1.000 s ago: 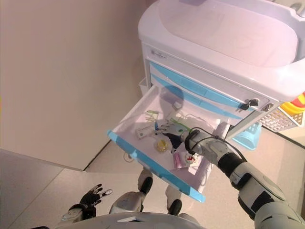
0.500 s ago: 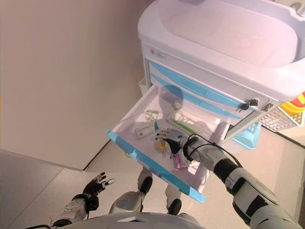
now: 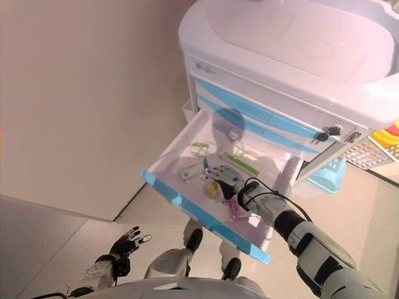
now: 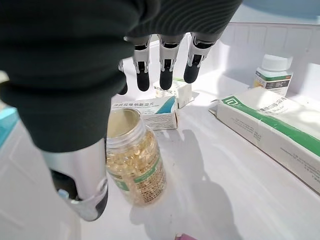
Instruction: Open the drawer and pick up the medicine
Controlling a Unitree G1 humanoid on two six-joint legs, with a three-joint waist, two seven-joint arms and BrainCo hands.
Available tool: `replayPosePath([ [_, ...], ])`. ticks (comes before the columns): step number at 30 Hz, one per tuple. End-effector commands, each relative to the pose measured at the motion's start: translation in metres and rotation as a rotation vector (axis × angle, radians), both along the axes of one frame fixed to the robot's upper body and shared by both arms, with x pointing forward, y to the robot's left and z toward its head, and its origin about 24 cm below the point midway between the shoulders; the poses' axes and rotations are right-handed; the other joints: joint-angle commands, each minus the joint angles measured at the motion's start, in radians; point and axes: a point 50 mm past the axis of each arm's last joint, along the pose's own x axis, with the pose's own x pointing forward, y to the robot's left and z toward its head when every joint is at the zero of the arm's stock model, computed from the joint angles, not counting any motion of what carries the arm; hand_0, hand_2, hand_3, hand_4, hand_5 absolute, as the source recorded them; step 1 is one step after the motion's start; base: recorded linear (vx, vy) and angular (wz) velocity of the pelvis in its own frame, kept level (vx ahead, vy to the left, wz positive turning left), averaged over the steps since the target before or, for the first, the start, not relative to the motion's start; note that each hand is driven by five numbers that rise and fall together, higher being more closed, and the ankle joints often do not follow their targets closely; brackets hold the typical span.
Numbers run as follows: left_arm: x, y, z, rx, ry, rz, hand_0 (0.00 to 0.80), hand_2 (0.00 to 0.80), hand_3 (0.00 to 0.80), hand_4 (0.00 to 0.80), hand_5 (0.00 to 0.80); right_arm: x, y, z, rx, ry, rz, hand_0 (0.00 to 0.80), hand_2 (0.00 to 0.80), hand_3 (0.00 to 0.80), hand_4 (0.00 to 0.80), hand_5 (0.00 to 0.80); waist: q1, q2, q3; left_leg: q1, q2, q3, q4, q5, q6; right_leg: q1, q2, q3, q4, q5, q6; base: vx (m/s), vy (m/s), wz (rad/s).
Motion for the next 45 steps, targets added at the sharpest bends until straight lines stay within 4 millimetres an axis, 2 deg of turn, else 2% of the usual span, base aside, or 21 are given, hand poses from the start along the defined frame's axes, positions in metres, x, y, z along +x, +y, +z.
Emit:
replayPosePath([
  [1, 0.0046, -0.0050, -0.0004, 0.002, -0.015, -0.046, 0.000, 0.000, 0.000, 0.000, 0.000, 0.0035, 0.0153, 0.0083, 0.054, -0.051, 0.027, 0.000, 0.000, 0.000, 0.000, 0.000, 0.010, -0.009, -0.015, -0.003, -0.007, 0.014, 0.006, -0.066, -0.013, -0.025, -0.039, 0.015, 0.062, -0.024, 0.022, 0.025, 0.005, 0.05],
  [31, 0.0031, -0.0058, -0.0015, 0.006, -0.004, -0.062, 0.000, 0.000, 0.000, 0.000, 0.000, 0.0019, 0.0220, 0.0021, 0.059, -0.044, 0.011, 0.000, 0.000, 0.000, 0.000, 0.000, 0.028, -0.009, 0.001, -0.009, -0.015, -0.006, 0.007, -0.061, -0.007, -0.028, -0.044, -0.006, 0.068, -0.023, 0.024, 0.004, 0.000, 0.01],
  [32, 0.0028, -0.0057, -0.0016, 0.005, -0.003, -0.061, 0.000, 0.000, 0.000, 0.000, 0.000, 0.0020, 0.0213, 0.0019, 0.059, -0.047, 0.010, 0.113, 0.113, 0.113, 0.113, 0.113, 0.028, -0.008, 0.001, -0.009, -0.015, -0.006, 0.006, -0.061, -0.007, -0.028, -0.044, -0.006, 0.068, -0.023, 0.024, 0.002, 0.010, 0.06],
  [33, 0.0025, -0.0058, -0.0017, 0.005, -0.003, -0.059, 0.000, 0.000, 0.000, 0.000, 0.000, 0.0018, 0.0208, 0.0017, 0.060, -0.047, 0.008, 0.427, 0.427, 0.427, 0.427, 0.427, 0.027, -0.008, 0.001, -0.009, -0.015, -0.006, 0.006, -0.062, -0.007, -0.028, -0.044, -0.006, 0.068, -0.023, 0.025, 0.003, 0.010, 0.04],
  [35, 0.0021, -0.0059, -0.0018, 0.004, -0.004, -0.059, 0.000, 0.000, 0.000, 0.000, 0.000, 0.0021, 0.0206, 0.0021, 0.064, -0.051, 0.007, 0.772, 0.772, 0.772, 0.772, 0.772, 0.027, -0.008, 0.002, -0.009, -0.015, -0.006, 0.006, -0.061, -0.007, -0.029, -0.044, -0.005, 0.067, -0.022, 0.025, 0.002, 0.002, 0.02],
  [36, 0.0020, -0.0060, -0.0018, 0.004, -0.005, -0.059, 0.000, 0.000, 0.000, 0.000, 0.000, 0.0022, 0.0205, 0.0022, 0.062, -0.057, 0.007, 0.800, 0.800, 0.800, 0.800, 0.800, 0.027, -0.008, 0.003, -0.009, -0.015, -0.006, 0.006, -0.061, -0.007, -0.029, -0.044, -0.005, 0.066, -0.021, 0.025, 0.004, 0.003, 0.04],
  [45, 0.0022, -0.0066, -0.0019, 0.001, -0.005, -0.061, 0.000, 0.000, 0.000, 0.000, 0.000, 0.0021, 0.0201, 0.0024, 0.066, -0.061, 0.005, 0.800, 0.800, 0.800, 0.800, 0.800, 0.026, -0.010, 0.008, -0.012, -0.014, -0.003, 0.006, -0.062, -0.005, -0.033, -0.044, -0.003, 0.065, -0.019, 0.027, 0.001, 0.001, 0.01],
])
